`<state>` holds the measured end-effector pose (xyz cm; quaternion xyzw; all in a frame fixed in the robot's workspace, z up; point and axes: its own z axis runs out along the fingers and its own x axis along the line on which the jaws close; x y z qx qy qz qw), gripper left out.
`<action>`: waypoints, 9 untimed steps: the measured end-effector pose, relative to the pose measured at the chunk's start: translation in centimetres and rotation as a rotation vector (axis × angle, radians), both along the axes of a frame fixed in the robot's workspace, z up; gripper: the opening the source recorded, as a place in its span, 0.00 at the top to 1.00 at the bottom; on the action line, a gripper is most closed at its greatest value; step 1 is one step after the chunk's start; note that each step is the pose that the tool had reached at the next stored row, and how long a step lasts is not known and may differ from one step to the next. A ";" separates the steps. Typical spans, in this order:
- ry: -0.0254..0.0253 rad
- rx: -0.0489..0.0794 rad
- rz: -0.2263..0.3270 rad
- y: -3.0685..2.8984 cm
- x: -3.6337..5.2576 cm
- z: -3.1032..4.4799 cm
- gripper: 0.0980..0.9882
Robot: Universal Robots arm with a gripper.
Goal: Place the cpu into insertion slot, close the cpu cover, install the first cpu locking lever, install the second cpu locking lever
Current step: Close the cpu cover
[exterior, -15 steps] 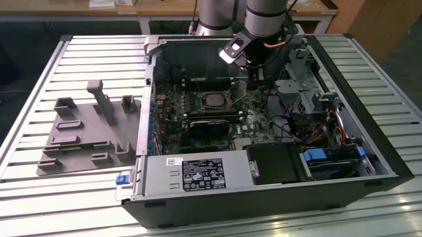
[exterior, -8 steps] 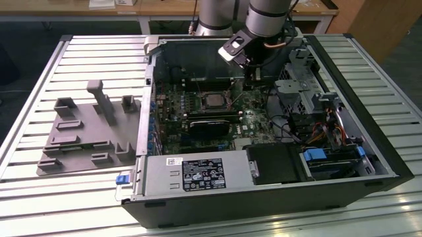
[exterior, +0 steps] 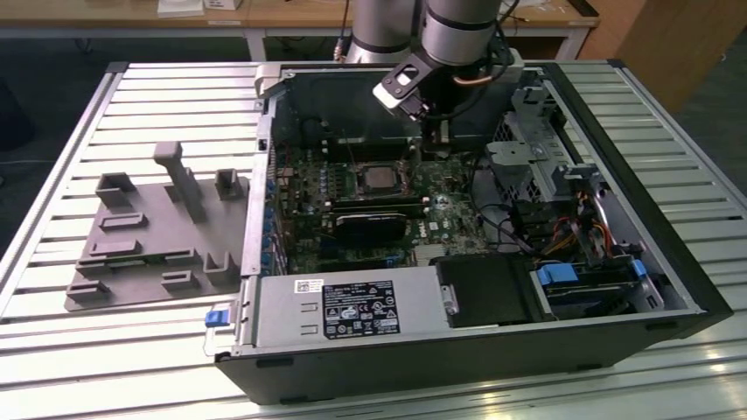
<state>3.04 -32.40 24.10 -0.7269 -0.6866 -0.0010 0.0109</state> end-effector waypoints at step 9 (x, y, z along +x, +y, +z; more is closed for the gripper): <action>-0.0001 0.000 0.000 0.00 -1.22 0.00 0.99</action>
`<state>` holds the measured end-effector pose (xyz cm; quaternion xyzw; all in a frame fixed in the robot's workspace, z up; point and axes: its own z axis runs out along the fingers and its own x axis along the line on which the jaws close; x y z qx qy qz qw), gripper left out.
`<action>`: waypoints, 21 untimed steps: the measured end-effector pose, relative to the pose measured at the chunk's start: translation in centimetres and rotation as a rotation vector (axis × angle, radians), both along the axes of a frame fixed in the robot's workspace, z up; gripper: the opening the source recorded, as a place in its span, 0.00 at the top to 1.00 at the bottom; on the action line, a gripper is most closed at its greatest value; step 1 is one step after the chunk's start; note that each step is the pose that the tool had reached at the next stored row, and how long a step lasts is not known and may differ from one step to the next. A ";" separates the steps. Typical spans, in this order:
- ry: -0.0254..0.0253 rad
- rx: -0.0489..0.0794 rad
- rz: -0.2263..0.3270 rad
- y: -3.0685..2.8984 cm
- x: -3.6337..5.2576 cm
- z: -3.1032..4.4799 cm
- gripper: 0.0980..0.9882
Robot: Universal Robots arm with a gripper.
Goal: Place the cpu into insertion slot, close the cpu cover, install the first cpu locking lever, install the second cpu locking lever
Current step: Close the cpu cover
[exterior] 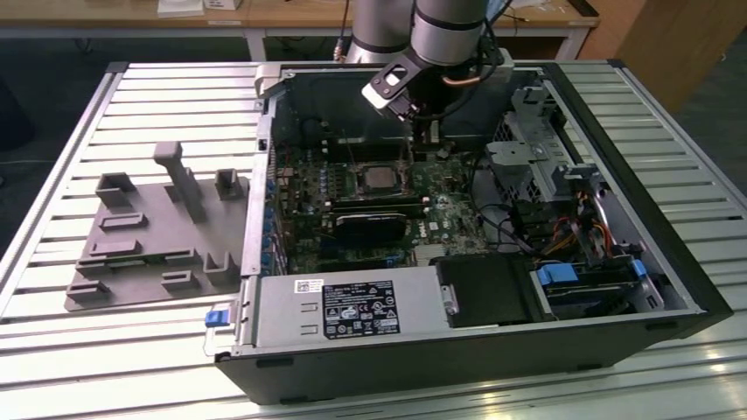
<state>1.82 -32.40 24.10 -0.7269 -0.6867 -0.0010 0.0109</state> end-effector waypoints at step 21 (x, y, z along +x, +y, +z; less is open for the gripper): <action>-0.0251 0.000 0.007 -0.12 -1.69 -0.17 0.99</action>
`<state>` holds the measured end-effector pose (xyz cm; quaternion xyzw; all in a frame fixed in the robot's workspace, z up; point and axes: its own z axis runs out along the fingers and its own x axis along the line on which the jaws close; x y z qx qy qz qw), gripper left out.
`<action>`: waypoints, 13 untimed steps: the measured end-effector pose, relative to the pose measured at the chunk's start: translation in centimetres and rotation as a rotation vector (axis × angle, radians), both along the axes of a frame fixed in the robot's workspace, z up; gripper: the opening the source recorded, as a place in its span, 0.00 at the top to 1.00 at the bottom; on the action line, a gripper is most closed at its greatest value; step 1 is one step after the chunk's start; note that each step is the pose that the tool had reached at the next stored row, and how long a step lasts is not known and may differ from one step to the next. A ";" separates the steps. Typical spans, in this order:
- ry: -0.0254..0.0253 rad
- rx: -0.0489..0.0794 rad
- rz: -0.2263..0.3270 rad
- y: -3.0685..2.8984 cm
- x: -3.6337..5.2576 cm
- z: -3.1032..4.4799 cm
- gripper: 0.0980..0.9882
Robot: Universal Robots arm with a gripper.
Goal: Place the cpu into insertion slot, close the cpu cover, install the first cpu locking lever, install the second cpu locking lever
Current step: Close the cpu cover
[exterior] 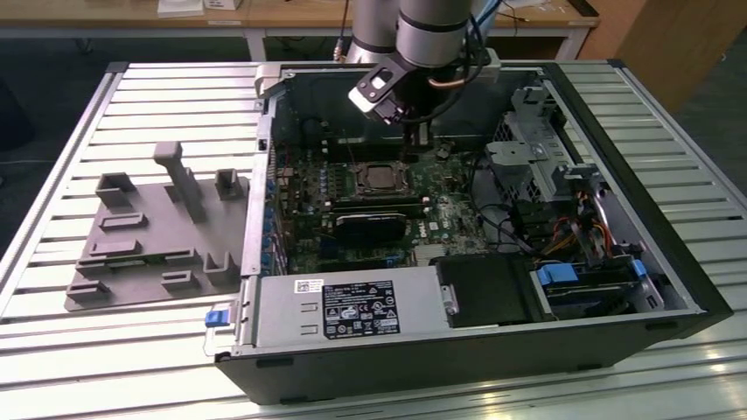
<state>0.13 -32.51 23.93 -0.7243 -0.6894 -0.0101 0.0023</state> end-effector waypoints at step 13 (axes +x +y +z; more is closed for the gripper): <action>-0.0008 0.000 0.014 -0.50 -2.76 -0.49 0.99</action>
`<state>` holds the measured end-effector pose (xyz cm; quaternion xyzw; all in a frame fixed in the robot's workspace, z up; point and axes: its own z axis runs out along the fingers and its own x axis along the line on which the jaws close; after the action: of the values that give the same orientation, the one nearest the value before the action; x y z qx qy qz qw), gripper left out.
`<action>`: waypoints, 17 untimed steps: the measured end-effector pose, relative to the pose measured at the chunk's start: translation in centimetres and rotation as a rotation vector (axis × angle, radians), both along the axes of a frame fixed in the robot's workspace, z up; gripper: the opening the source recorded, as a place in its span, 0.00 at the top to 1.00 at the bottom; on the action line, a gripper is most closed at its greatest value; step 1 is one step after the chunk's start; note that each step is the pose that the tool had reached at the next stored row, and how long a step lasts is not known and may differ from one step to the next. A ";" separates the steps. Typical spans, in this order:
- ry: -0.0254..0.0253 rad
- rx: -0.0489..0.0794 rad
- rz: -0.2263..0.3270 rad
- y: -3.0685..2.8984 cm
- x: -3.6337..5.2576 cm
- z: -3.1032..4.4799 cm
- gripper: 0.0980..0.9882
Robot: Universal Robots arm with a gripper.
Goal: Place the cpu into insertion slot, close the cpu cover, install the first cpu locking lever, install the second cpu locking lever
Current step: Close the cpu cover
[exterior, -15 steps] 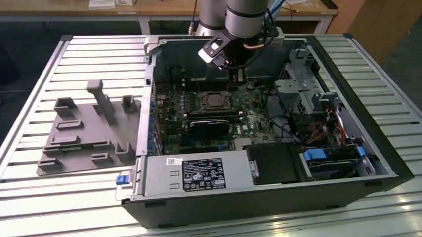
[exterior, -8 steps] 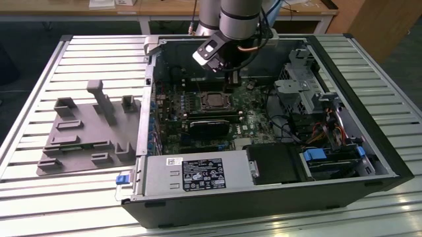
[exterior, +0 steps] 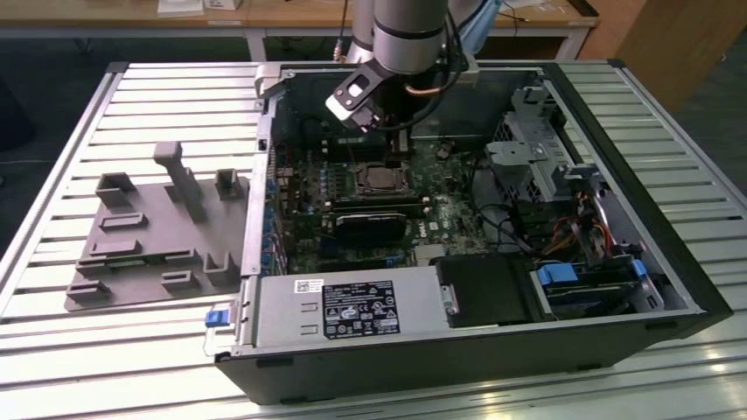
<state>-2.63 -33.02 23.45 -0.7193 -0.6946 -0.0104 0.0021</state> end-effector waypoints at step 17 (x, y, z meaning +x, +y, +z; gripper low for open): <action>-0.0002 0.000 0.127 -0.01 -0.40 -0.02 0.99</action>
<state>-3.03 -33.02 23.43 -0.6737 -0.7389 -0.0103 0.0027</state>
